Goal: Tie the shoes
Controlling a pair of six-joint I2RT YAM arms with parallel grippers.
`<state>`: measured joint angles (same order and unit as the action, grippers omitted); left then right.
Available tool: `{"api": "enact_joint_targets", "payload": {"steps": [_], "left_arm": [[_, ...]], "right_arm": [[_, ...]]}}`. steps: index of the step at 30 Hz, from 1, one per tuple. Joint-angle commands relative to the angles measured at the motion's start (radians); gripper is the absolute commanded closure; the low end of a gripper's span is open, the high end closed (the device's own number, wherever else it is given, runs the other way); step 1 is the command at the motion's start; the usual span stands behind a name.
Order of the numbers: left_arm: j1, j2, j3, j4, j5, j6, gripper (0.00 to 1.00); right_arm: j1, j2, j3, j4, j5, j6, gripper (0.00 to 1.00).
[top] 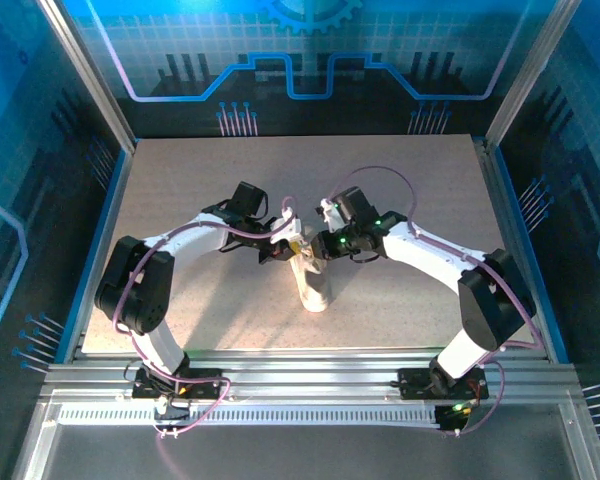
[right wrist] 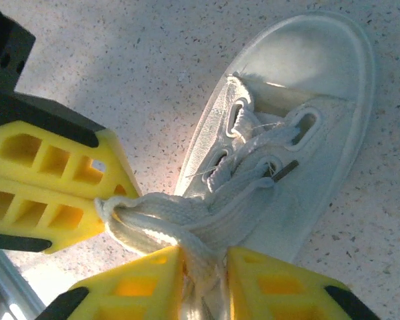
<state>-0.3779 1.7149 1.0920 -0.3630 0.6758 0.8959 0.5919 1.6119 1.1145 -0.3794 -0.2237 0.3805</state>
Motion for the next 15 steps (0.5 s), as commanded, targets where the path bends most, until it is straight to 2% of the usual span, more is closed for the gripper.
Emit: {"api": "enact_joint_targets", "payload": {"steps": [1, 3, 9, 15], "left_arm": [[0.0, 0.006, 0.031, -0.052, 0.008, -0.002, 1.0], [-0.001, 0.005, 0.03, -0.052, 0.002, -0.018, 1.0], [-0.007, 0.012, 0.044, -0.068, -0.007, -0.049, 1.0], [-0.019, 0.021, 0.062, -0.082, -0.03, -0.103, 1.0]], "right_arm": [[-0.021, -0.01, 0.019, -0.039, -0.065, -0.035, 0.61], [-0.034, -0.031, 0.015, -0.047, -0.069, -0.02, 0.56], [-0.051, -0.103, -0.002, -0.077, -0.046, 0.063, 0.53], [0.006, -0.142, -0.049, -0.058, 0.007, 0.165, 0.51]]}}
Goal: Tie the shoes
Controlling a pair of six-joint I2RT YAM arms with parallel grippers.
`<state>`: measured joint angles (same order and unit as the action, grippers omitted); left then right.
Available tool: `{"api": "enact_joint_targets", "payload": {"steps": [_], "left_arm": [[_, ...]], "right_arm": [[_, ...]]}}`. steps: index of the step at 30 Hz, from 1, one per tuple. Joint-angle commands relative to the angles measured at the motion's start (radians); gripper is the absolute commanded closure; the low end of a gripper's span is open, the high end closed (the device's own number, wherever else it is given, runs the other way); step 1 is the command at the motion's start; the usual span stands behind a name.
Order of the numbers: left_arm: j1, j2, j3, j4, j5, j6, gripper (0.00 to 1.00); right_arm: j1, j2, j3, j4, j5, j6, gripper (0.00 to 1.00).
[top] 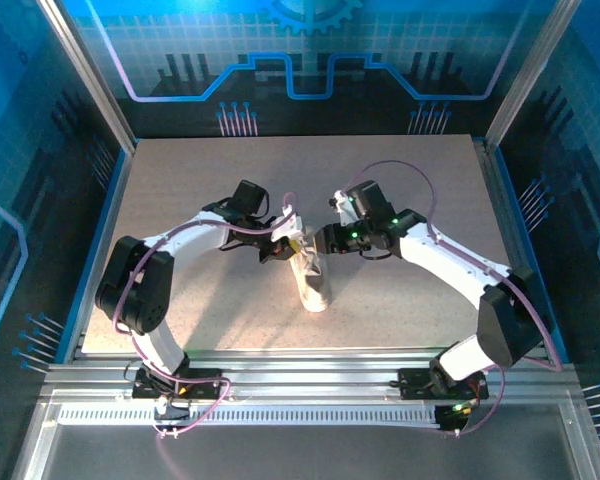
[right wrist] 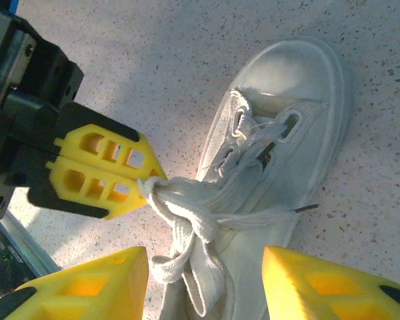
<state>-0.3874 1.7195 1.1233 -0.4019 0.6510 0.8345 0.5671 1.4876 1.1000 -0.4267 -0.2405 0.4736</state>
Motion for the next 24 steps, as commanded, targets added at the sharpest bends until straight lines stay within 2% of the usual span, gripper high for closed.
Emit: {"api": "enact_joint_targets", "payload": {"steps": [1, 6, 20, 22, 24], "left_arm": [[-0.011, 0.021, 0.037, -0.045, -0.011, -0.058, 1.0], [-0.014, 0.047, 0.071, -0.076, -0.025, -0.114, 1.0], [-0.024, 0.06, 0.096, -0.081, -0.025, -0.224, 1.0], [-0.024, 0.064, 0.102, -0.089, -0.031, -0.232, 1.0], [-0.024, 0.068, 0.107, -0.104, -0.037, -0.229, 1.0]], "right_arm": [[0.043, -0.012, -0.042, 0.002, 0.026, 0.089, 0.51], [0.078, 0.045, -0.036, 0.036, 0.026, 0.143, 0.5], [0.118, 0.157, 0.024, 0.012, 0.084, 0.111, 0.51], [0.12, 0.157, 0.031, -0.007, 0.095, 0.088, 0.61], [0.117, 0.148, 0.037, -0.036, 0.111, 0.057, 0.77]]}}
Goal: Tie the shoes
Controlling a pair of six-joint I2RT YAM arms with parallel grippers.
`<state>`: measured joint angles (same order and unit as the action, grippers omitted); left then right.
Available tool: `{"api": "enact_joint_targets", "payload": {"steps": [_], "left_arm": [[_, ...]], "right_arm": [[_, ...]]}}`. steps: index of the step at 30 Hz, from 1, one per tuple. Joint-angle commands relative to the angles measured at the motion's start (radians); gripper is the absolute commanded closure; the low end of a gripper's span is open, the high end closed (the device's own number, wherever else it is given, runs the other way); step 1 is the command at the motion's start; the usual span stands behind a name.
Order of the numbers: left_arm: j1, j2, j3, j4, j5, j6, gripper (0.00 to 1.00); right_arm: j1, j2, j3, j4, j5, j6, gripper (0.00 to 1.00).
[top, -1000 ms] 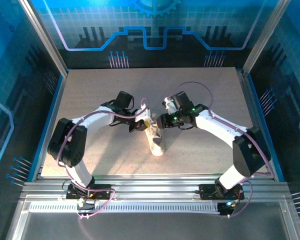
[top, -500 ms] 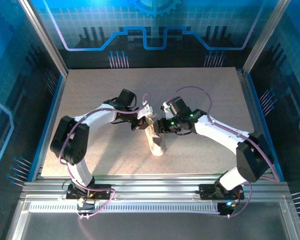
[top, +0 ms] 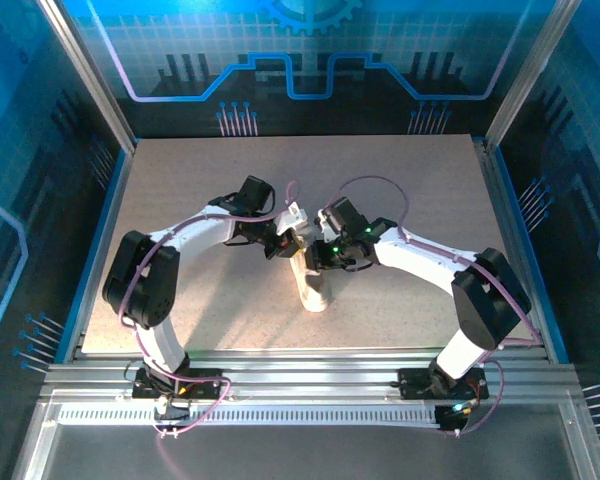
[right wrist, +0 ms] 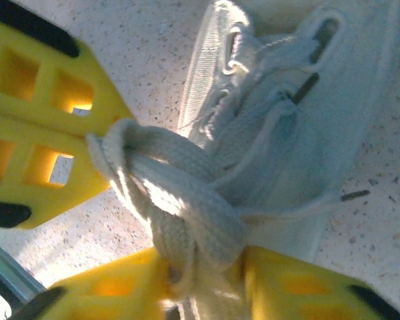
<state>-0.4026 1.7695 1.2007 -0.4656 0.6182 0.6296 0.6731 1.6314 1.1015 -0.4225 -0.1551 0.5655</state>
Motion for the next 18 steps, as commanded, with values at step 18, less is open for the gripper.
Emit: {"api": "enact_joint_targets", "payload": {"steps": [18], "left_arm": [[-0.005, 0.029, 0.04, -0.131, -0.059, 0.087, 1.0]], "right_arm": [[-0.078, -0.015, 0.011, -0.078, -0.084, -0.168, 1.0]]}}
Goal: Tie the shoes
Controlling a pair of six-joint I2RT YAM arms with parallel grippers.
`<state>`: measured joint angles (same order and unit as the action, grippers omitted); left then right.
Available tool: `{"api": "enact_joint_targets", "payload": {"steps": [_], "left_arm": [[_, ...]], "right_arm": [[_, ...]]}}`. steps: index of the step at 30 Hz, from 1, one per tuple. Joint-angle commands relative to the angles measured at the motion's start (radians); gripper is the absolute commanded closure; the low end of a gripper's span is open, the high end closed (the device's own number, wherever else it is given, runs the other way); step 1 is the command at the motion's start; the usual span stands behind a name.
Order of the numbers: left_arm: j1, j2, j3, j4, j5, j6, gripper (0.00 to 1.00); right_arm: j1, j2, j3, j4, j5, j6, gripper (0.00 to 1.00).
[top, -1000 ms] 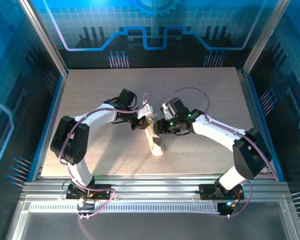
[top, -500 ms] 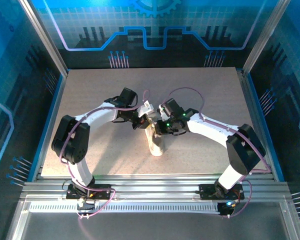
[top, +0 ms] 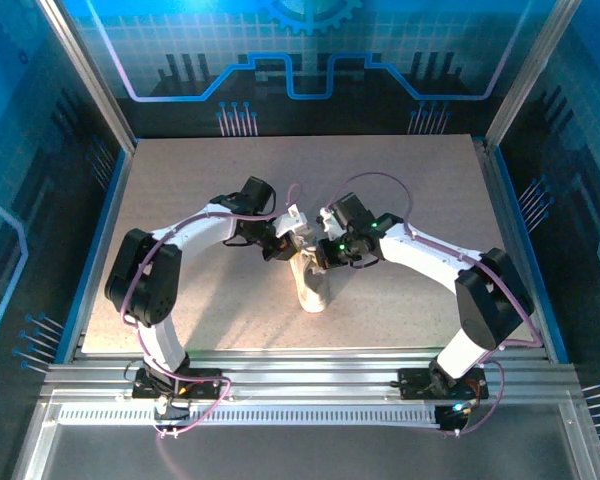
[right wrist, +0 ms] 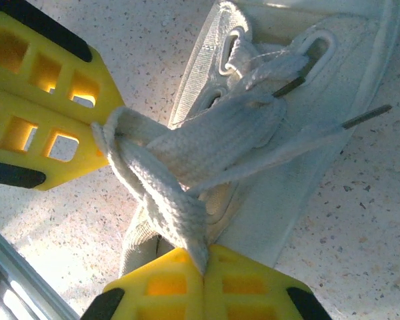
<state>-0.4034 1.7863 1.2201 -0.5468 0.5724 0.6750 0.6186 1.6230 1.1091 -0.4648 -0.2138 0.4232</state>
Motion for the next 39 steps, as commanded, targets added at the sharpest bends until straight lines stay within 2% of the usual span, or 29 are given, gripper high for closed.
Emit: {"api": "enact_joint_targets", "payload": {"steps": [1, 6, 9, 13, 18, 20, 26, 34, 39], "left_arm": [[-0.004, 0.01, 0.019, -0.053, -0.015, 0.049, 1.0], [-0.004, 0.006, 0.024, -0.055, -0.015, 0.06, 1.0], [-0.004, 0.009, 0.029, -0.05, -0.008, 0.051, 1.0], [-0.006, 0.013, 0.031, -0.035, 0.001, 0.03, 1.0], [-0.01, 0.012, 0.022, -0.02, 0.012, 0.011, 1.0], [-0.013, 0.01, 0.015, -0.009, 0.014, 0.002, 1.0], [-0.018, 0.016, 0.014, 0.015, 0.011, -0.027, 1.0], [-0.021, 0.023, 0.021, -0.017, -0.049, -0.037, 1.0], [-0.022, 0.02, 0.007, -0.023, -0.063, -0.044, 1.0]], "right_arm": [[-0.031, -0.006, 0.002, -0.038, -0.042, -0.033, 1.0], [-0.074, 0.008, 0.029, -0.093, -0.15, -0.099, 1.0], [-0.09, 0.031, 0.078, -0.158, -0.208, -0.176, 0.96], [-0.09, 0.065, 0.133, -0.255, -0.193, -0.261, 0.83], [-0.096, 0.058, 0.153, -0.297, -0.161, -0.306, 0.78], [-0.099, 0.05, 0.153, -0.3, -0.16, -0.316, 0.79], [-0.104, 0.04, 0.153, -0.318, -0.136, -0.35, 0.99], [-0.11, 0.057, 0.214, -0.392, -0.011, -0.425, 1.0], [-0.11, 0.069, 0.206, -0.393, -0.016, -0.437, 1.0]]}}
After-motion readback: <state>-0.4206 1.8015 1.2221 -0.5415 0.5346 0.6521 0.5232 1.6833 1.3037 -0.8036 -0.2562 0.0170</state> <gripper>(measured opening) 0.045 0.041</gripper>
